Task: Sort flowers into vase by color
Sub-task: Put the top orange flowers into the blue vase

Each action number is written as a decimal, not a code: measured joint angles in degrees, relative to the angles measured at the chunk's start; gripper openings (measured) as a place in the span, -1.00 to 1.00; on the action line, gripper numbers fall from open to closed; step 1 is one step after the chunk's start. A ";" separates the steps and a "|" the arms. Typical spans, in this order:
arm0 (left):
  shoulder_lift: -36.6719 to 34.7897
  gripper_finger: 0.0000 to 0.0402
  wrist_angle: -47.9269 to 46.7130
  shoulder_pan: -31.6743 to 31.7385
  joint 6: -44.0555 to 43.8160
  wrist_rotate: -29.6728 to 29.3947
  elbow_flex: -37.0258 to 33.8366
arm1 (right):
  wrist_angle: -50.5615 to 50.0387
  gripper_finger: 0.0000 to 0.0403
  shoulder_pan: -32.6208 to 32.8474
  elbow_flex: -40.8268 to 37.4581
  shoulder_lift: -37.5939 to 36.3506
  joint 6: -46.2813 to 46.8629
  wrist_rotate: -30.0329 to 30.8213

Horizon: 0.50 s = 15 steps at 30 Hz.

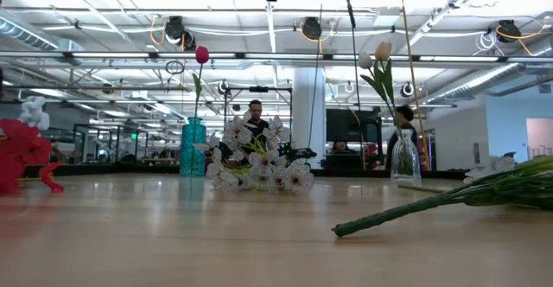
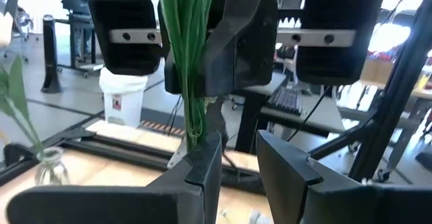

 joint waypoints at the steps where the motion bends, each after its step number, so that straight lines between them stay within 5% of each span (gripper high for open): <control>1: 0.02 -0.51 -0.75 0.00 0.00 -0.27 0.00 | 0.13 -0.98 0.00 0.00 0.03 0.04 0.00; 15: -0.24 -0.51 -4.12 -0.11 1.61 -2.94 0.00 | -3.89 -0.97 0.00 0.02 -3.53 1.35 -0.09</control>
